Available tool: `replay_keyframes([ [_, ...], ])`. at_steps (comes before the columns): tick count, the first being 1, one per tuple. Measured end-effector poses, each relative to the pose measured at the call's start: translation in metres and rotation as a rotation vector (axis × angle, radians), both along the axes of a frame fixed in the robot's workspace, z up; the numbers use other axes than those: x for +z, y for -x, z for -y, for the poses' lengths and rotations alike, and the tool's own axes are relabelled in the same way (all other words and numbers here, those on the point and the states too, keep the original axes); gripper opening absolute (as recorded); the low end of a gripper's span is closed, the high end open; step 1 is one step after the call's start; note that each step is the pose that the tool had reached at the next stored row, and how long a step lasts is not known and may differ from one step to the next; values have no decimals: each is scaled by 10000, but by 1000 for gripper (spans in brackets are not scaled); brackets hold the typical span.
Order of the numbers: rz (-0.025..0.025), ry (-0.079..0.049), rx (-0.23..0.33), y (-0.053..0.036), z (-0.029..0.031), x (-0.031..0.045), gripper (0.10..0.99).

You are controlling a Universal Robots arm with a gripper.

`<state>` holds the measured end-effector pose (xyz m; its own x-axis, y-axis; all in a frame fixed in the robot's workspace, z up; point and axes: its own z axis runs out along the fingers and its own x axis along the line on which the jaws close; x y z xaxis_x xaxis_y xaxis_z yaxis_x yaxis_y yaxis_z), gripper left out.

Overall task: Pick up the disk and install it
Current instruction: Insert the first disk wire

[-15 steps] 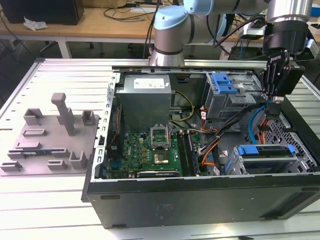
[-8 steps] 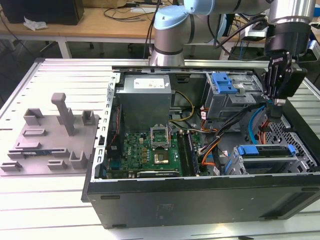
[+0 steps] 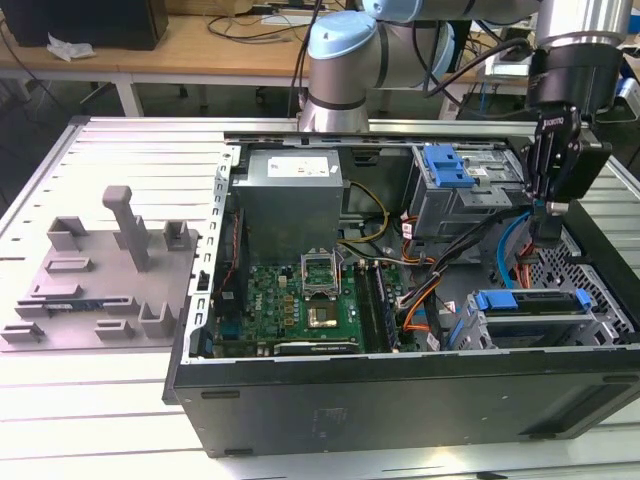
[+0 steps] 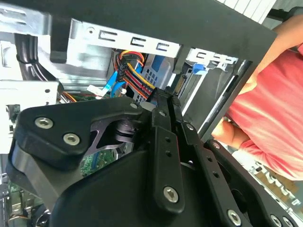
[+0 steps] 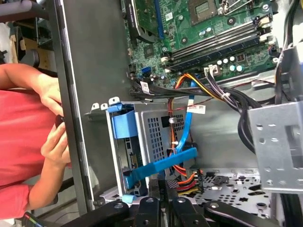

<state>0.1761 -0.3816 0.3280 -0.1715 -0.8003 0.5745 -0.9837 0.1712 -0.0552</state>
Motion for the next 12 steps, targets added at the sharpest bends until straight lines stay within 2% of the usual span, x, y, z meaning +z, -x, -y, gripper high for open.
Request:
replay_keyframes([
  [4, 2, 0, 1, 1, 3, 0, 165],
  [7, 2, -48, 0, 6, 84, 12, 165],
  [10, 6, -178, 1, 12, 164, 41, 165],
  [12, 20, -350, 2, 16, 193, 66, 165],
])
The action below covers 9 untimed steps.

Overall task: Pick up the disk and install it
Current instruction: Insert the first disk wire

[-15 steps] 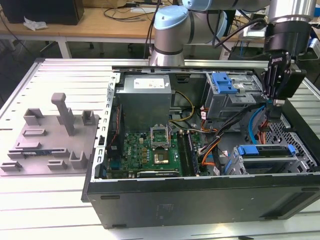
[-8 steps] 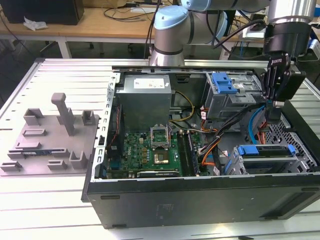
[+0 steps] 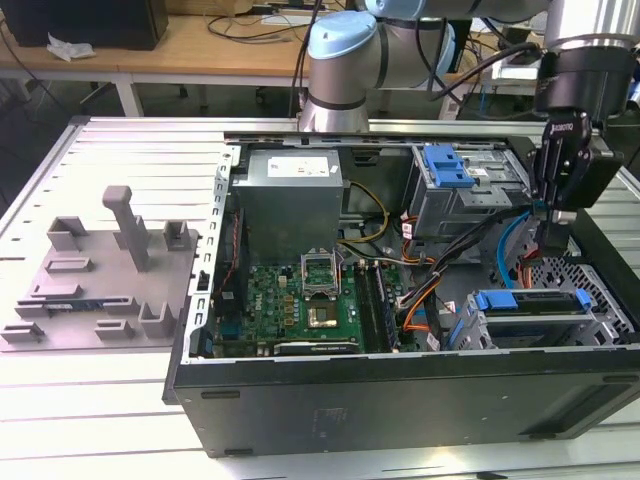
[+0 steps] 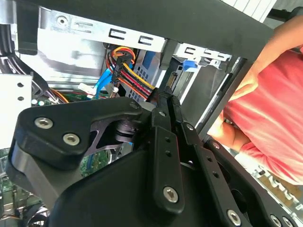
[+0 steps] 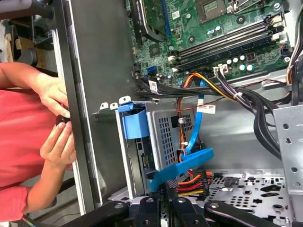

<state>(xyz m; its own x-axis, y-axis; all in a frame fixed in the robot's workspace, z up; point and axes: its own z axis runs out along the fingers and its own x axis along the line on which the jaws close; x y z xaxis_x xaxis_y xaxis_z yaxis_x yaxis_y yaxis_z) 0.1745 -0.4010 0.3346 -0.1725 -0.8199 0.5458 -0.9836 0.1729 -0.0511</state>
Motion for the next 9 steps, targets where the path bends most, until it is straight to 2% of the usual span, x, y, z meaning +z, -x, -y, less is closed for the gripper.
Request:
replay_keyframes([
  [1, 2, -81, 1, 2, 9, 9, 165],
  [4, 17, -700, 29, 6, 60, 58, 165],
  [5, 26, -857, 41, 6, 75, 73, 165],
  [7, 37, -1034, 53, 7, 94, 90, 165],
  [8, 44, -1191, 64, 7, 111, 108, 165],
  [9, 53, -1415, 78, 8, 134, 131, 165],
])
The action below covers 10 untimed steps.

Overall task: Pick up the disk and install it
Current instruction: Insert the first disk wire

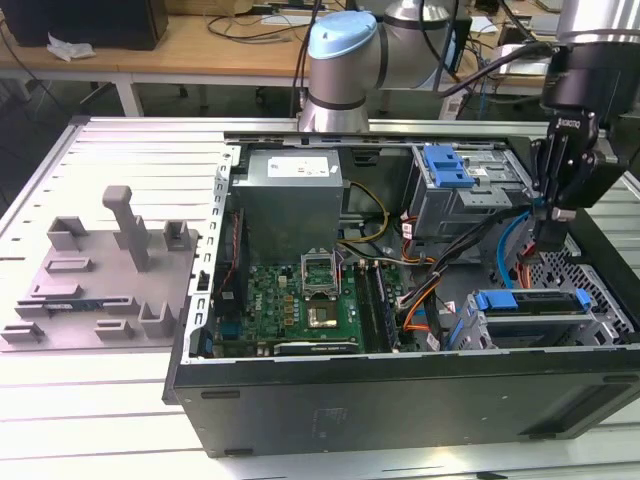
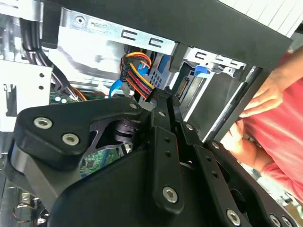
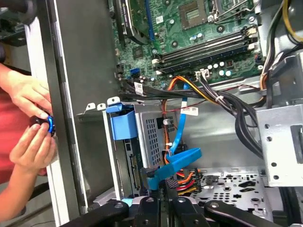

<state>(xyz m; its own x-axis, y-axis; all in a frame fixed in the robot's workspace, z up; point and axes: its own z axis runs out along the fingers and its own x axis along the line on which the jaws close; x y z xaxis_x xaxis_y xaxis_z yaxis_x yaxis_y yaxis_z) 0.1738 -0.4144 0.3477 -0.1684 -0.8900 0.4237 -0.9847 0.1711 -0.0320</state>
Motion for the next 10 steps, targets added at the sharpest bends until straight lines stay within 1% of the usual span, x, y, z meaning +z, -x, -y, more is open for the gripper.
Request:
replay_keyframes([
  [1, 5, -231, 13, 3, 28, 33, 165],
  [2, 6, -315, 19, 5, 43, 52, 165],
  [3, 5, -366, 22, 7, 54, 65, 165],
  [4, 6, -495, 28, 12, 83, 95, 165],
  [5, 6, -586, 32, 16, 106, 107, 165],
  [6, 6, -646, 34, 20, 124, 110, 165],
  [8, 6, -899, 47, 38, 207, 110, 165],
  [9, 6, -1065, 59, 50, 277, 111, 165],
  [10, 6, -1146, 65, 55, 315, 110, 165],
])
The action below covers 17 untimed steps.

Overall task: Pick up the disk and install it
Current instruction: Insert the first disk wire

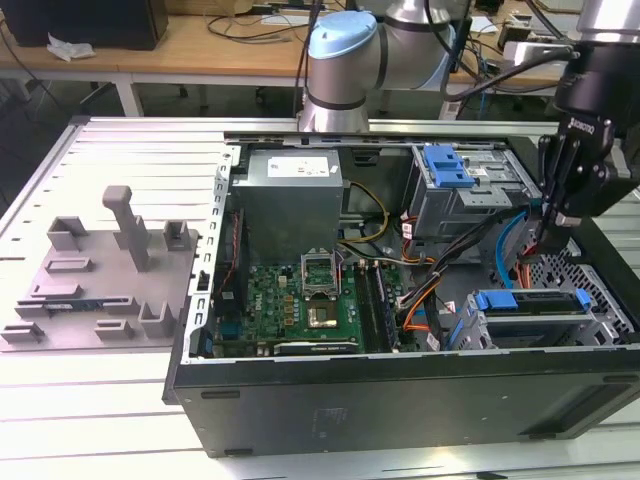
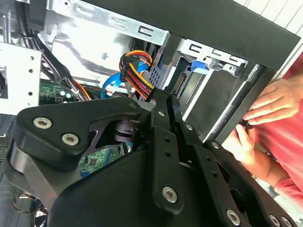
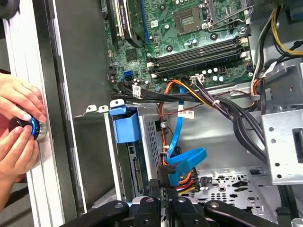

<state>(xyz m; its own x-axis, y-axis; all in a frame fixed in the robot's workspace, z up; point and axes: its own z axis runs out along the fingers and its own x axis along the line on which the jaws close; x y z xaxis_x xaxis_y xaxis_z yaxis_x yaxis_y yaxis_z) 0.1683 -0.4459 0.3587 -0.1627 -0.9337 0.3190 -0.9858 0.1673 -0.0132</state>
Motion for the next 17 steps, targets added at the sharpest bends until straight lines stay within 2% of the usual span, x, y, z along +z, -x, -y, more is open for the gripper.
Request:
replay_keyframes([
  [1, 0, -133, 8, 6, 68, 0, 165],
  [2, 0, -200, 13, 8, 100, 0, 165],
  [5, 0, -516, 45, 9, 223, -1, 165],
  [7, 0, -670, 73, 9, 263, -2, 165],
  [9, -1, -897, 136, 9, 319, -5, 165],
  [11, -4, -1009, 220, 9, 356, -7, 165],
  [17, -31, -1152, 771, 9, 425, -16, 165],
])
